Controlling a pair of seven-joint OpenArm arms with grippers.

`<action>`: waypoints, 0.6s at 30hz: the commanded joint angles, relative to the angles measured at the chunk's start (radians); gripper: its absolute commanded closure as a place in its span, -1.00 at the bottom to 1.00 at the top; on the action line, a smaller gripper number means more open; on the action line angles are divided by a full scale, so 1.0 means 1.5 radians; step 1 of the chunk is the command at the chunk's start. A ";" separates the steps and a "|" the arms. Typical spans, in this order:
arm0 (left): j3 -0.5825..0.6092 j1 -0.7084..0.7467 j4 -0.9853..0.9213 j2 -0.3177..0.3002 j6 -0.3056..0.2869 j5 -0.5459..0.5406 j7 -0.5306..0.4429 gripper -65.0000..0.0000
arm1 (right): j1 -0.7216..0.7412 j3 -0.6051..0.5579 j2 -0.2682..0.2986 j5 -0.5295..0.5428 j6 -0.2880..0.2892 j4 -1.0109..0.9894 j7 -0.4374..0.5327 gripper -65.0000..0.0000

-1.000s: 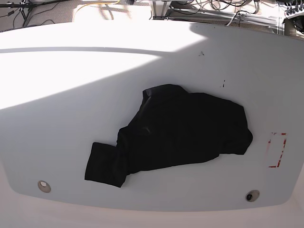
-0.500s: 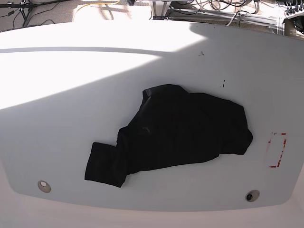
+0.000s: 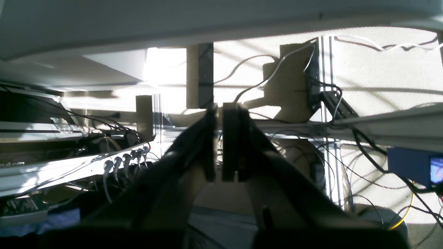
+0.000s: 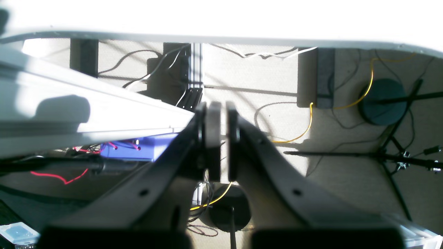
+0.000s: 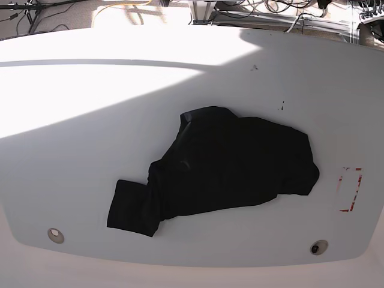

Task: Fold the T-shirt properly
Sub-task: 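Lower both open grippers toward the black T-shirt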

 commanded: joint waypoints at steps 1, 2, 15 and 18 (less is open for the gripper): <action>-0.009 -0.006 0.014 -0.006 0.006 -0.001 -0.005 0.99 | 0.005 0.014 0.003 -0.001 -0.004 0.016 0.012 0.96; -0.011 -0.014 0.016 -0.006 0.006 -0.001 -0.003 0.99 | 0.012 0.018 0.002 -0.001 -0.004 0.016 0.011 0.96; 0.004 -0.117 0.023 -0.036 -0.004 -0.004 0.005 0.99 | 0.119 0.029 0.002 -0.003 -0.003 0.000 0.016 0.95; 0.007 -0.121 0.037 -0.050 -0.003 0.002 0.006 0.99 | 0.146 0.025 0.002 0.000 -0.002 0.001 0.009 0.96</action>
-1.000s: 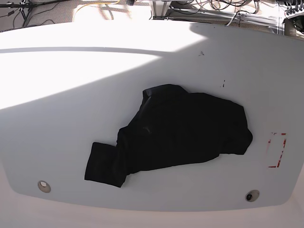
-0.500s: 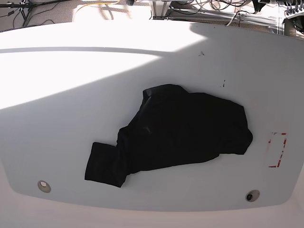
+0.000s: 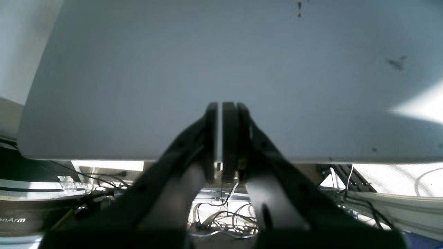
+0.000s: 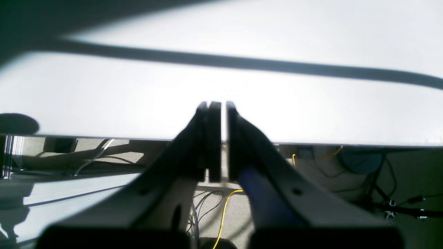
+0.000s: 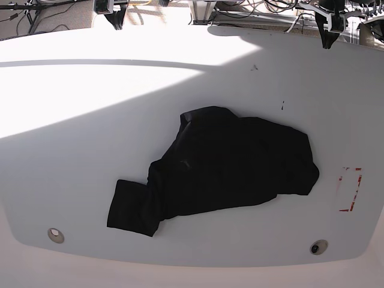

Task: Fold the T-shirt properly
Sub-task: 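Lower both open grippers toward the black T-shirt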

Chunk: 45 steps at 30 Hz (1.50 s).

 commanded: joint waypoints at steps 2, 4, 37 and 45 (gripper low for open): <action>0.001 0.002 0.026 -0.015 0.004 0.004 -0.008 0.99 | 0.022 -0.004 0.000 0.000 0.003 0.009 0.008 0.96; 0.000 -0.008 0.031 -0.016 0.003 0.004 -0.003 0.99 | 0.034 -0.003 0.000 -0.001 0.003 0.008 0.007 0.96; -0.009 -0.139 0.051 -0.013 -0.003 0.003 0.020 0.38 | 0.116 0.009 -0.033 -0.004 0.029 0.017 -0.005 0.74; -0.004 -0.145 0.050 -0.017 -0.007 0.003 0.014 0.09 | 0.130 0.006 -0.043 -0.024 0.027 0.015 -0.058 0.16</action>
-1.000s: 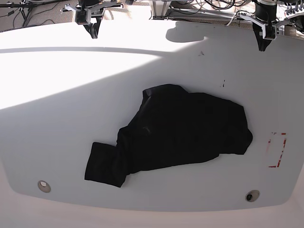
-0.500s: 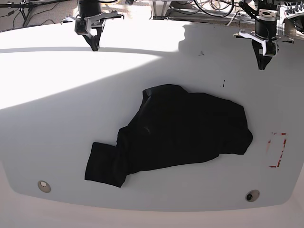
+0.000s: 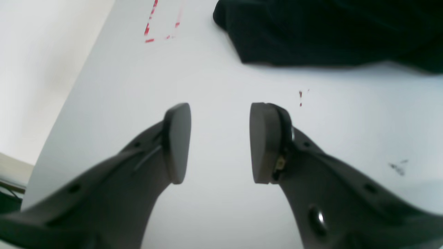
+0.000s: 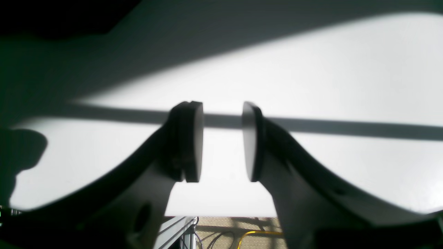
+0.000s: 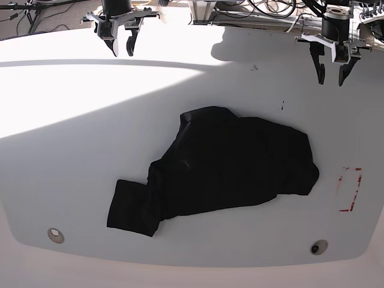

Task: Fold the T-shirt properly
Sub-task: 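Lower both open grippers toward the black T-shirt, then move the right gripper to the shirt edge nearest it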

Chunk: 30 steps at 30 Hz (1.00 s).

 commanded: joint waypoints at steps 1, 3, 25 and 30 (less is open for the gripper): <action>0.003 0.002 0.011 -0.003 0.004 0.000 -0.021 0.05 | 0.001 -0.003 -0.001 -0.018 -0.003 0.009 -0.012 0.07; 0.003 -0.001 0.012 -0.003 0.005 0.002 -0.024 0.04 | 0.013 -0.004 0.000 -0.021 -0.002 0.007 -0.019 0.01; 0.019 -0.141 0.013 0.007 0.006 0.009 -0.008 -0.25 | 0.301 -0.113 0.028 -0.055 -0.005 -0.024 -0.182 -0.54; 0.030 -0.146 0.015 0.004 0.004 0.017 -0.007 -0.37 | 0.328 -0.079 -0.013 -0.055 -0.010 -0.027 -0.215 -0.52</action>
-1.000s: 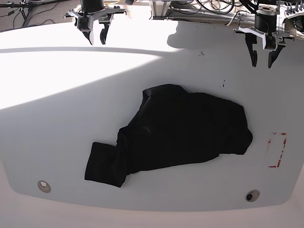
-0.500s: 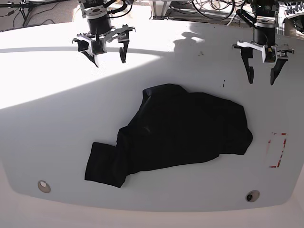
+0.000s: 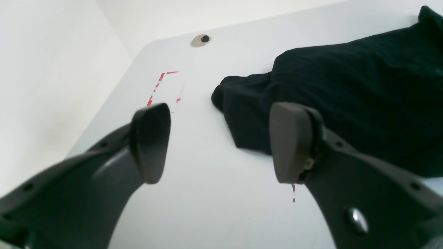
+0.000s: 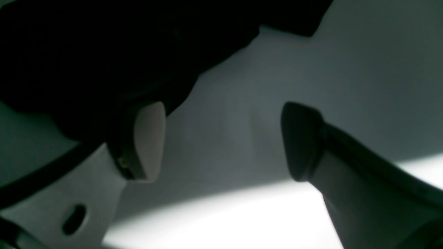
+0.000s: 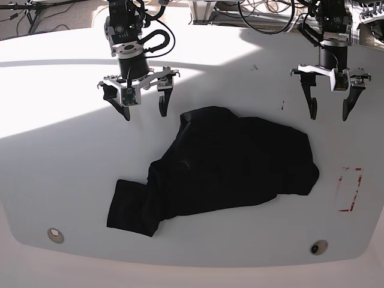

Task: Fold the T-shirt properly
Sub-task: 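Move the right gripper to the shirt edge nearest it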

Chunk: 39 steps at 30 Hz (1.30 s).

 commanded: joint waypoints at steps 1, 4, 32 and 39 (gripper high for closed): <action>0.006 0.006 0.016 -0.008 0.003 0.009 -0.020 -0.41 | 0.009 0.030 -0.032 0.002 -0.008 0.011 -0.012 -0.51; 0.019 0.008 0.018 -0.008 0.004 0.016 -0.031 -0.75 | 0.024 0.100 -0.083 0.033 -0.010 0.015 -0.052 -0.49; 0.005 -0.053 0.000 0.001 0.001 0.009 0.009 -0.28 | 0.273 0.107 -0.074 0.094 0.131 -0.132 -0.190 -0.51; 0.004 -0.040 0.003 0.001 -0.006 0.009 0.010 -0.35 | 0.244 0.102 -0.077 0.095 0.133 -0.129 -0.183 -0.51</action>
